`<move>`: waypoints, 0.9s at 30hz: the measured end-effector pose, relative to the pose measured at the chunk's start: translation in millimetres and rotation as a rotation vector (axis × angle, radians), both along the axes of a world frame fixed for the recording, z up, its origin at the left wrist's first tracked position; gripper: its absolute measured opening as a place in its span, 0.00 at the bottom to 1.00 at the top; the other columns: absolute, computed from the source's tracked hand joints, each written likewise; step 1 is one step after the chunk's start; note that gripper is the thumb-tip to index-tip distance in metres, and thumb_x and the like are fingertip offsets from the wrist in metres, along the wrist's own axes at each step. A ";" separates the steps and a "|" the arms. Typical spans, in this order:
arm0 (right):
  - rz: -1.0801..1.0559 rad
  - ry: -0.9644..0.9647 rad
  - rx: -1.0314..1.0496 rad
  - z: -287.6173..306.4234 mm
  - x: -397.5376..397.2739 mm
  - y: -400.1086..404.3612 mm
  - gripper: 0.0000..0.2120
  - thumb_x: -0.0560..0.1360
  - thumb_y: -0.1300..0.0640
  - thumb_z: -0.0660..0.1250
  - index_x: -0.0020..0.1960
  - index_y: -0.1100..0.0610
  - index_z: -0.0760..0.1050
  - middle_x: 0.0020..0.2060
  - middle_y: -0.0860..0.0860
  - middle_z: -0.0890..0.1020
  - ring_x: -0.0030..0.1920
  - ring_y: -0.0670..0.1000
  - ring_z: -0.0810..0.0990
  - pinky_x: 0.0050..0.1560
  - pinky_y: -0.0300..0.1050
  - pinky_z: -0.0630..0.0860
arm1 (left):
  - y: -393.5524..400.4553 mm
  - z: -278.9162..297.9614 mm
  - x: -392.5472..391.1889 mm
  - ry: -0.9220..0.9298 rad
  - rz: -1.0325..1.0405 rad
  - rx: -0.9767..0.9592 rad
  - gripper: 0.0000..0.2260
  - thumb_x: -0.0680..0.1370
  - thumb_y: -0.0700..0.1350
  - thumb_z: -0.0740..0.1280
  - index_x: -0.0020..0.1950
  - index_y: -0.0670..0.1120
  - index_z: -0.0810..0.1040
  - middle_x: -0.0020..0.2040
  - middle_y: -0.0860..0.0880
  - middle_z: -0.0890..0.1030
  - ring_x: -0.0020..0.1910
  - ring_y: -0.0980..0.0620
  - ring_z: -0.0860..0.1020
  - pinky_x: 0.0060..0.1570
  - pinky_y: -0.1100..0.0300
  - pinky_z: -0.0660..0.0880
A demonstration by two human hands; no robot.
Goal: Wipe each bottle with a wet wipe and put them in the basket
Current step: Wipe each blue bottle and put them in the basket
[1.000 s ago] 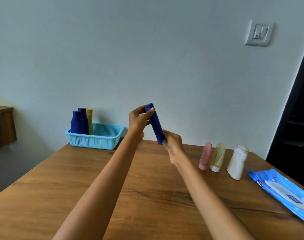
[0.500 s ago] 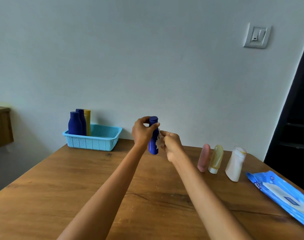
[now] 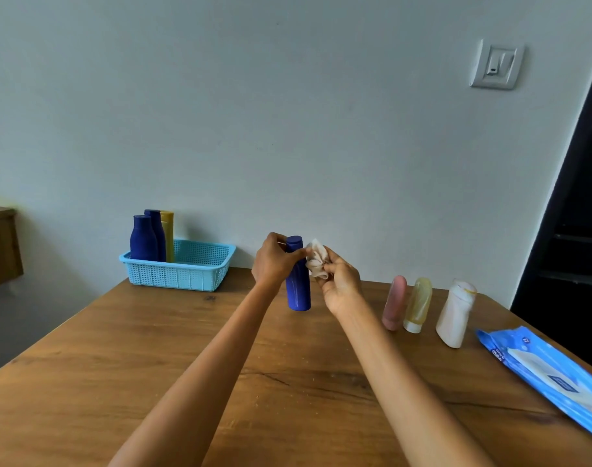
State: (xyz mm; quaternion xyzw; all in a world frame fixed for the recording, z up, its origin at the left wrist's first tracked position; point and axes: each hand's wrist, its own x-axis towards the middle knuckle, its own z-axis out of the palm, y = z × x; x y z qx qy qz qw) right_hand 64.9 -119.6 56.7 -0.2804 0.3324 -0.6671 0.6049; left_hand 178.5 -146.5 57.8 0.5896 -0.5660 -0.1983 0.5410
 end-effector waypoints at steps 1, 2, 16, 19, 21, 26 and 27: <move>0.001 -0.011 0.014 -1.7 -0.1 -0.5 0.24 0.73 0.78 0.50 0.62 0.66 0.74 0.44 0.58 0.78 0.35 0.49 0.73 0.22 0.33 0.69 | -0.2 -1.2 -0.2 0.007 0.005 0.009 0.21 0.70 0.56 0.73 0.55 0.48 0.71 0.52 0.49 0.80 0.51 0.48 0.79 0.52 0.47 0.77; 0.007 -0.017 0.023 -2.8 0.5 -0.1 0.24 0.73 0.77 0.50 0.62 0.66 0.74 0.45 0.58 0.78 0.36 0.50 0.74 0.23 0.33 0.70 | -0.4 -2.6 -0.8 0.013 0.006 0.012 0.20 0.70 0.56 0.73 0.55 0.48 0.71 0.52 0.49 0.80 0.50 0.48 0.79 0.52 0.47 0.78; -0.172 0.533 -0.138 -7.0 6.6 1.6 0.15 0.78 0.66 0.59 0.60 0.57 0.77 0.55 0.50 0.81 0.51 0.47 0.79 0.42 0.33 0.76 | 9.2 9.9 17.4 0.013 -0.450 0.121 0.14 0.79 0.43 0.65 0.64 0.42 0.75 0.50 0.46 0.80 0.51 0.48 0.78 0.48 0.59 0.75; -0.220 0.763 -0.205 -9.8 11.4 3.0 0.16 0.79 0.64 0.58 0.64 0.54 0.75 0.60 0.49 0.79 0.58 0.49 0.78 0.50 0.37 0.76 | 9.1 9.3 19.2 0.055 -0.499 0.178 0.15 0.77 0.45 0.67 0.63 0.43 0.75 0.52 0.43 0.80 0.53 0.46 0.79 0.53 0.52 0.77; -0.263 0.865 -0.239 -10.4 14.5 5.7 0.17 0.80 0.63 0.56 0.66 0.55 0.73 0.62 0.49 0.77 0.61 0.50 0.75 0.53 0.37 0.74 | 7.6 7.5 16.7 0.149 -0.487 0.182 0.17 0.76 0.45 0.69 0.62 0.41 0.75 0.53 0.41 0.81 0.53 0.44 0.80 0.52 0.50 0.79; -0.374 1.051 -0.446 -9.8 19.5 8.4 0.14 0.80 0.60 0.60 0.63 0.57 0.76 0.56 0.52 0.81 0.56 0.51 0.79 0.46 0.31 0.72 | 8.7 13.9 16.3 0.431 -0.403 0.129 0.15 0.74 0.45 0.72 0.56 0.40 0.75 0.48 0.44 0.81 0.45 0.48 0.81 0.36 0.58 0.80; -0.393 1.069 -0.495 -11.7 17.8 8.7 0.12 0.79 0.59 0.62 0.60 0.58 0.78 0.54 0.52 0.83 0.53 0.51 0.80 0.42 0.26 0.70 | 8.7 16.1 18.7 0.489 -0.393 0.125 0.16 0.74 0.45 0.72 0.56 0.40 0.74 0.48 0.43 0.81 0.43 0.48 0.81 0.34 0.58 0.80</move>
